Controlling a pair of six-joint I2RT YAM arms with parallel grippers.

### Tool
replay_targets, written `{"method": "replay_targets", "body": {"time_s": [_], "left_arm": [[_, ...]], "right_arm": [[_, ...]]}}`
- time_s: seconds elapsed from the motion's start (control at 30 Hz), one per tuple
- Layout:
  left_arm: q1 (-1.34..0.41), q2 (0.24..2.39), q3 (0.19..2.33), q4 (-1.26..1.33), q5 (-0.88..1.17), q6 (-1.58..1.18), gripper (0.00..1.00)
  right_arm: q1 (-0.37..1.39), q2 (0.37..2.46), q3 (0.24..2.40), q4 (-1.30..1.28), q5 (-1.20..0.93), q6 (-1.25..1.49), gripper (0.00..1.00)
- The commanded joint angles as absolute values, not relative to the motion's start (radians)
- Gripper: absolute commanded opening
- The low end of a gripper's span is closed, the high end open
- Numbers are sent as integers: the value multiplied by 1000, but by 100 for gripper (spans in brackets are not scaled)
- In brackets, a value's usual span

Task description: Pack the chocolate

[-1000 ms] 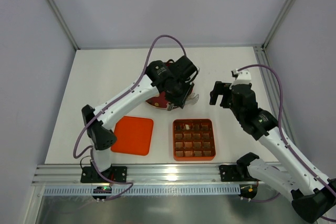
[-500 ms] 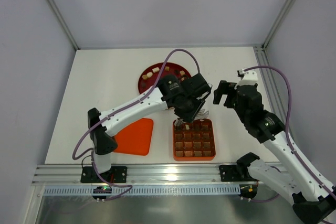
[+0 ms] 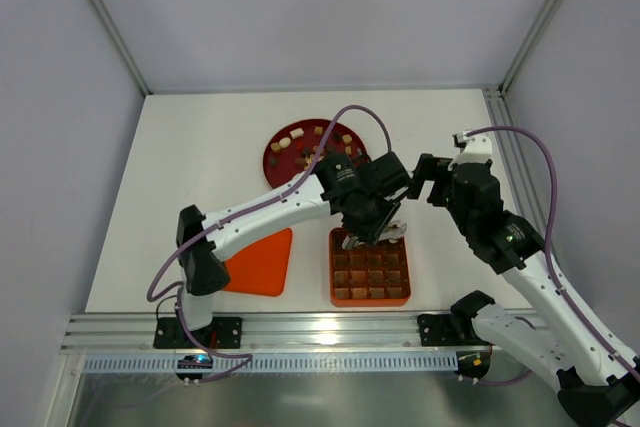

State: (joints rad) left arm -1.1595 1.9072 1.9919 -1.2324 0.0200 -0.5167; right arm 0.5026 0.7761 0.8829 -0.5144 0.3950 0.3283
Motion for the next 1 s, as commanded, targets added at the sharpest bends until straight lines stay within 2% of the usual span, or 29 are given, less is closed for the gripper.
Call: {"method": "replay_targets", "body": {"time_s": [0.0, 0.97], "left_arm": [[-1164, 1905, 1990, -1192, 32, -525, 33], [-1155, 1881, 2023, -1201, -26, -500, 38]], "right_arm": [[502, 761, 911, -515, 410, 330, 100], [503, 769, 911, -506, 400, 333, 100]]}}
